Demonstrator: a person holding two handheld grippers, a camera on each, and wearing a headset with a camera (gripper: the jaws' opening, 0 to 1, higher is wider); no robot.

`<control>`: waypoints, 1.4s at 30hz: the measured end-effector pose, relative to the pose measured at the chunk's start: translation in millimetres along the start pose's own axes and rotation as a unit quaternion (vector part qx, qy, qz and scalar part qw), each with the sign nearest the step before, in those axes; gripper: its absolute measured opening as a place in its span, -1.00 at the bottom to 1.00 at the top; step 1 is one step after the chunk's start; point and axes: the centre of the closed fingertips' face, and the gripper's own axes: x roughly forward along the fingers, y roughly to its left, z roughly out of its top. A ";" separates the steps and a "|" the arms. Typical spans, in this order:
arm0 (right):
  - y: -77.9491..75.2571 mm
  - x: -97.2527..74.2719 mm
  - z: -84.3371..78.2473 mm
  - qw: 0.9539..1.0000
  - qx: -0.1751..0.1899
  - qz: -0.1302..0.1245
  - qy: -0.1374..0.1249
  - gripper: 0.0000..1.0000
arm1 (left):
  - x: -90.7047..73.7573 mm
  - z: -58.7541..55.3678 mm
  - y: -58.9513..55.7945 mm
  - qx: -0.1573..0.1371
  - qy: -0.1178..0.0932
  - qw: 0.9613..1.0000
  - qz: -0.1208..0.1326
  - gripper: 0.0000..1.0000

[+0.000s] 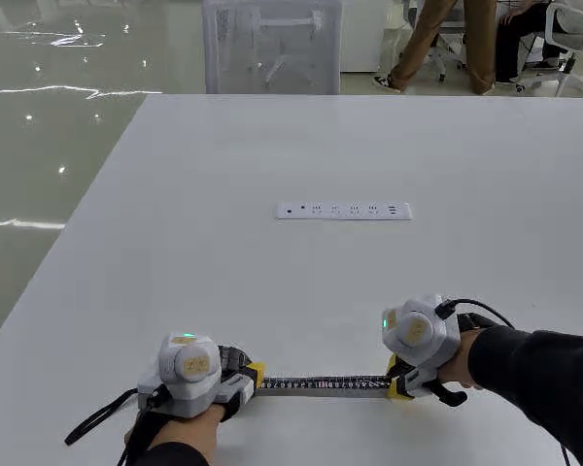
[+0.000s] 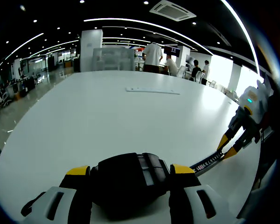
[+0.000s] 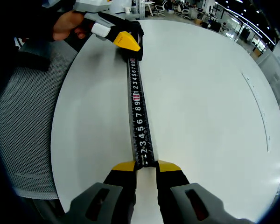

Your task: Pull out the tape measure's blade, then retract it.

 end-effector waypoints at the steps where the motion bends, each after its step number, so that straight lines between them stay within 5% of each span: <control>1: 0.1 0.3 0.9 1.000 0.001 0.000 -0.001 -0.76 | 0.1 -0.1 0.2 0.000 0.000 1.000 0.000 0.27; 42: 0.3 7.8 20.2 1.000 0.016 -0.005 -0.017 -0.76 | 0.5 -0.1 0.4 -0.008 0.001 1.000 -0.004 0.26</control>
